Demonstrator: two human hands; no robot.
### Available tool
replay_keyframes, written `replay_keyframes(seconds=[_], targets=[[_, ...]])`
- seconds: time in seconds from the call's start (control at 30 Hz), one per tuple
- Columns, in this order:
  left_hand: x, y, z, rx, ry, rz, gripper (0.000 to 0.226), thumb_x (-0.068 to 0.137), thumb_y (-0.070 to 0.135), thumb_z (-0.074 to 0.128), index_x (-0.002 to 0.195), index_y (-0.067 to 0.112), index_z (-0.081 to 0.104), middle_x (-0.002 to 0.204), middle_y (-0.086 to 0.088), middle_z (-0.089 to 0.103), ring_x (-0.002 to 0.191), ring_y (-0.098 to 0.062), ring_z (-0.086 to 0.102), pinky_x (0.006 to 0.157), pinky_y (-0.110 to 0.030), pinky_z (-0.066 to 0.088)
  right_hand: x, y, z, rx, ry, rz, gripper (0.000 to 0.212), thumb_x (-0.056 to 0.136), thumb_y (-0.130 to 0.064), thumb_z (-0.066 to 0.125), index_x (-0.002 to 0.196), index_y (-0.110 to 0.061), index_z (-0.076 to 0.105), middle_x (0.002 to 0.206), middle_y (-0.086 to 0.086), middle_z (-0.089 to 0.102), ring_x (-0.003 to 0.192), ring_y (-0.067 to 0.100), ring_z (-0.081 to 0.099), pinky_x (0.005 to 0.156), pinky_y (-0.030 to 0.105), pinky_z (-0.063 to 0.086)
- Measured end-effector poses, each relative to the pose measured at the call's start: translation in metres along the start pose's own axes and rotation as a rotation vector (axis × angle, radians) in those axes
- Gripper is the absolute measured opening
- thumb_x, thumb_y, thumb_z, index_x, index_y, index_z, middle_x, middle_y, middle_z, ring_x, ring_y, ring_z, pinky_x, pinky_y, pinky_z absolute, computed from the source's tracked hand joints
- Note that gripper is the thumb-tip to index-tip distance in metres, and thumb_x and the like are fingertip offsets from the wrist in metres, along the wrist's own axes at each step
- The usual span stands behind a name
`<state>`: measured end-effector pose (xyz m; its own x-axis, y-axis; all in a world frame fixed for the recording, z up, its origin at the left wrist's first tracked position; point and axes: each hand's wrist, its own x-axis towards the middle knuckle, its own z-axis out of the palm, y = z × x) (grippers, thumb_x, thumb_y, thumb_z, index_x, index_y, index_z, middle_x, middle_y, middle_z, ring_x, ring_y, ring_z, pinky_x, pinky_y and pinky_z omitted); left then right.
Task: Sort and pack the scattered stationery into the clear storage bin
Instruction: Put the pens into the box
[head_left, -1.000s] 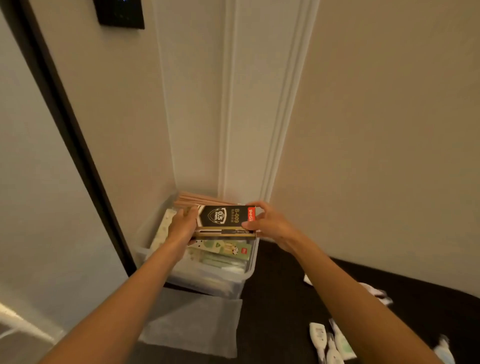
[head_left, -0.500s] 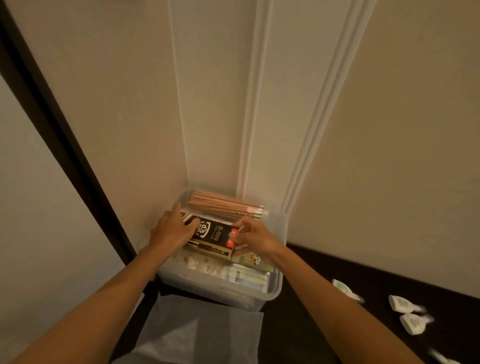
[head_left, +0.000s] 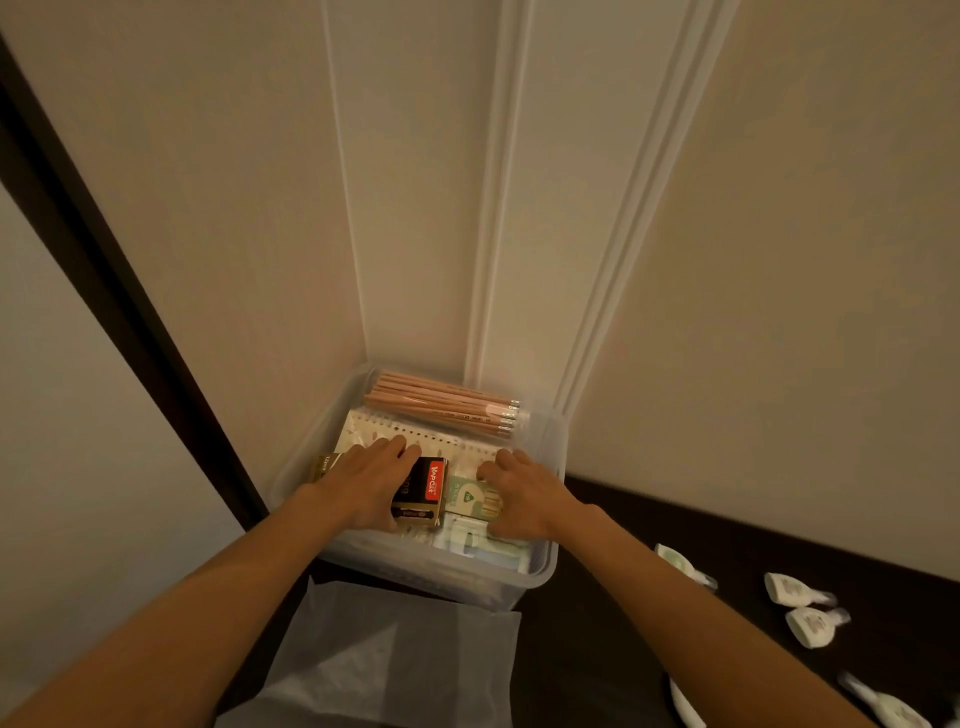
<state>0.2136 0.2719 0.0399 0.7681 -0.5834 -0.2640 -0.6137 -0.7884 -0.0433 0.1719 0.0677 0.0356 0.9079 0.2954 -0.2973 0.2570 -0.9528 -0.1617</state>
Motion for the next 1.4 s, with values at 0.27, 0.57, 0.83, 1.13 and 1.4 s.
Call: replay_keyframes(seconds=[0.27, 0.57, 0.83, 1.13, 1.4], targets=[[-0.006, 0.005, -0.011, 0.038, -0.043, 0.007, 0.083, 0.079, 0.037, 0.069, 0.142, 0.011, 0.023, 0.142, -0.008, 0.027, 0.121, -0.022, 0.04, 0.097, -0.034, 0.04, -0.004, 0.003, 0.002, -0.159, 0.05, -0.003, 0.055, 0.085, -0.03, 0.06, 0.132, -0.011, 0.037, 0.124, 0.009, 0.045, 0.108, 0.026, 0.05, 0.088, 0.036, 0.043], [0.005, 0.009, -0.017, 0.23, -0.202, 0.053, 0.082, 0.08, 0.026, 0.071, 0.143, 0.012, 0.02, 0.139, -0.009, 0.032, 0.121, -0.025, 0.043, 0.092, -0.036, 0.041, -0.007, 0.006, 0.006, -0.135, 0.289, 0.069, 0.043, 0.09, -0.021, 0.054, 0.128, -0.008, 0.039, 0.127, 0.009, 0.043, 0.103, 0.024, 0.051, 0.087, 0.031, 0.042], [0.011, 0.031, -0.035, 0.128, -0.273, -0.088, 0.063, 0.094, 0.06, 0.027, 0.122, 0.009, 0.051, 0.124, -0.011, 0.056, 0.111, -0.025, 0.054, 0.09, -0.035, 0.041, -0.003, 0.007, 0.012, -0.09, 0.395, 0.165, 0.04, 0.093, -0.022, 0.047, 0.13, -0.01, 0.036, 0.121, 0.008, 0.046, 0.1, 0.023, 0.051, 0.087, 0.032, 0.043], [0.024, 0.05, -0.009, -0.058, -0.271, -0.168, 0.039, 0.095, 0.03, 0.039, 0.131, 0.017, 0.046, 0.138, -0.016, 0.032, 0.13, -0.032, 0.025, 0.106, -0.045, 0.023, 0.0, 0.019, 0.015, -0.107, 0.343, 0.101, 0.044, 0.093, -0.023, 0.052, 0.134, -0.013, 0.038, 0.119, 0.007, 0.051, 0.107, 0.023, 0.05, 0.099, 0.033, 0.034], [0.033, 0.066, 0.0, -0.151, -0.3, -0.32, 0.033, 0.096, 0.02, 0.041, 0.127, 0.019, 0.048, 0.143, -0.017, 0.02, 0.136, -0.034, 0.01, 0.114, -0.052, 0.007, 0.0, 0.017, 0.013, -0.064, 0.347, 0.114, 0.041, 0.092, -0.022, 0.053, 0.13, -0.012, 0.042, 0.116, 0.007, 0.053, 0.103, 0.023, 0.052, 0.096, 0.032, 0.036]])
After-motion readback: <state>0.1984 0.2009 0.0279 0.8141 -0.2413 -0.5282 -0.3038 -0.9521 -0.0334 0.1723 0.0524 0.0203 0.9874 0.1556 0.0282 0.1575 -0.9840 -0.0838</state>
